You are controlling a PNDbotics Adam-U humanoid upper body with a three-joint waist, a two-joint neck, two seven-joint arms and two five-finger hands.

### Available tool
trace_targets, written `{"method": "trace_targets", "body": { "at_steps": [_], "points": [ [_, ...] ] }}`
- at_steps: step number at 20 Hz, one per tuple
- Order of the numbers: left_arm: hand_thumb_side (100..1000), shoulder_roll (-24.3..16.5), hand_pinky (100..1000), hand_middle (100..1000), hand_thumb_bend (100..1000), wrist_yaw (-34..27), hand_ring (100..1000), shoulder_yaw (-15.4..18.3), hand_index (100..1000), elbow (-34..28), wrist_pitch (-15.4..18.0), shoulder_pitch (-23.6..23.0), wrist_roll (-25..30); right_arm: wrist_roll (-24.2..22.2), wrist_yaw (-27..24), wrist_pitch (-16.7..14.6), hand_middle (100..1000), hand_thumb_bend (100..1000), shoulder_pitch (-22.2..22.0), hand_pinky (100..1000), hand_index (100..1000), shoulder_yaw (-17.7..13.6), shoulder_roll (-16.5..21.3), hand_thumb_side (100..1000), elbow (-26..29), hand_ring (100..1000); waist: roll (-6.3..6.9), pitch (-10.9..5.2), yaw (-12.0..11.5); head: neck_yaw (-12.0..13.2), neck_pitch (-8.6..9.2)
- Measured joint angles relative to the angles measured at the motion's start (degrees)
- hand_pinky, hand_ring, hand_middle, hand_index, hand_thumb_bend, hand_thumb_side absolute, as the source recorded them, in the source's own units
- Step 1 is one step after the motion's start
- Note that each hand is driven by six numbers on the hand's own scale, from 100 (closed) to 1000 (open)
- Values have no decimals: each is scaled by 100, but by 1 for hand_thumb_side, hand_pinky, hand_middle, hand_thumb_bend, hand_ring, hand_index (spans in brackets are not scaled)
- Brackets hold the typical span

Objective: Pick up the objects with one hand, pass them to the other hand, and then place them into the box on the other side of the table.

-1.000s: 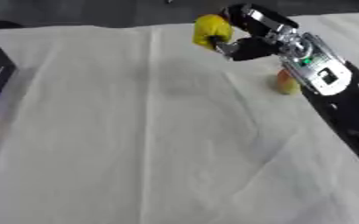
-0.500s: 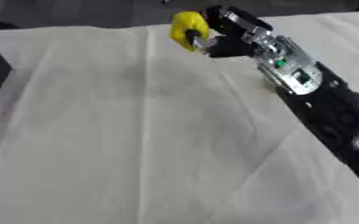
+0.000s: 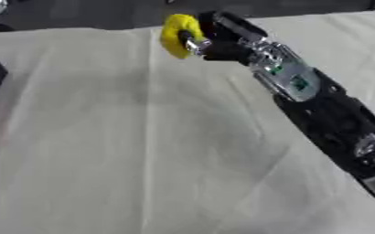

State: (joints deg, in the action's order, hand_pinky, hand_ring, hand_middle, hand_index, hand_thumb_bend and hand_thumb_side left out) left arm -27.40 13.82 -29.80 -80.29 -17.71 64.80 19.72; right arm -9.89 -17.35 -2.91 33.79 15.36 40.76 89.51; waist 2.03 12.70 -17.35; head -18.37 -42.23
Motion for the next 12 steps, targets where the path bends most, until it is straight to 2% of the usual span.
{"method": "trace_targets", "body": {
  "at_steps": [3, 7, 12],
  "points": [
    [501, 186, 834, 760, 162, 21, 756, -120, 852, 45, -143, 46, -30, 3, -8, -17, 441, 100, 1, 973, 579, 51, -61, 383, 97, 586, 6, 0, 2, -3, 0],
    [528, 359, 832, 759, 168, -2, 754, -265, 845, 70, -343, 66, -107, 7, 35, -201, 445, 100, 0, 967, 583, 115, -72, 262, 292, 590, 20, 0, 8, -3, 1],
    [556, 489, 831, 760, 164, -104, 755, -445, 848, 61, -536, 66, -111, 11, 245, -498, 444, 100, -6, 966, 583, 171, -83, 242, 412, 586, 29, 0, 10, -6, 1]
  ]
}}
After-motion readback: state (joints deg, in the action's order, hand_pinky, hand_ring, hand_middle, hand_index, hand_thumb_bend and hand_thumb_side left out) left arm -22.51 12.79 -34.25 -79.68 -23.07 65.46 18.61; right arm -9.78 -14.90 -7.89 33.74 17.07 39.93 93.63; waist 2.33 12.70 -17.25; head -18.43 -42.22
